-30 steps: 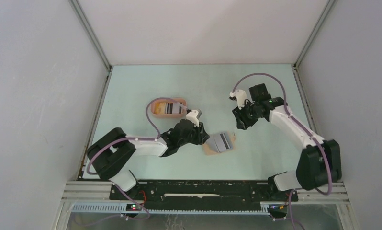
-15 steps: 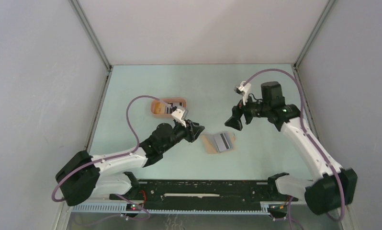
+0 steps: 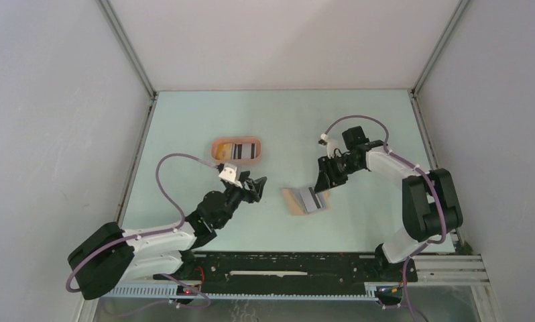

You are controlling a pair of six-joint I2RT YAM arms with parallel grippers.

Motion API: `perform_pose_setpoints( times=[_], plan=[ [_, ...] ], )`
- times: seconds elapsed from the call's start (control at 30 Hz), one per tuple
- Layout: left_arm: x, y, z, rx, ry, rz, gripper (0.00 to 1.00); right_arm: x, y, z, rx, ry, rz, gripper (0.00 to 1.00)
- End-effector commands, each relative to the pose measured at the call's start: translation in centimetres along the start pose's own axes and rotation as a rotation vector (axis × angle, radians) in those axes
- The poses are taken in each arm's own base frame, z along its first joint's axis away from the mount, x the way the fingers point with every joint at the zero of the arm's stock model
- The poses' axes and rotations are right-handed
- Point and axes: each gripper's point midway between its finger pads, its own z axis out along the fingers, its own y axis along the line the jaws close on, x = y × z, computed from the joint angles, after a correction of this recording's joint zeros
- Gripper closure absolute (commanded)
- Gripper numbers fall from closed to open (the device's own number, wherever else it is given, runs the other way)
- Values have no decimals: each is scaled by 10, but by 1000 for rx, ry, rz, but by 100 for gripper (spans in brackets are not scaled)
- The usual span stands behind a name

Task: Put the credit cards into the card holder
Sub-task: Open the card holder at the center of the board, then turn over the card slot in the card holder.

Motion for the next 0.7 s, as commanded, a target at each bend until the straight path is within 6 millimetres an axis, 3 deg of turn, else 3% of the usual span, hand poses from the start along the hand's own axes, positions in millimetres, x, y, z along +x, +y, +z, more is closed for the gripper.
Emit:
perform_pose_setpoints(
  times=[0.0, 0.17, 0.67],
  plan=[
    [-5, 11, -4, -34, -108, -35, 32, -6, -7, 3, 16, 21, 52, 50],
    [2, -3, 1, 42, -112, -39, 32, -2, -16, 9, 35, 56, 81, 51],
    [5, -6, 1, 64, -106, -36, 32, 13, -24, 28, 15, 154, 138, 50]
  ],
)
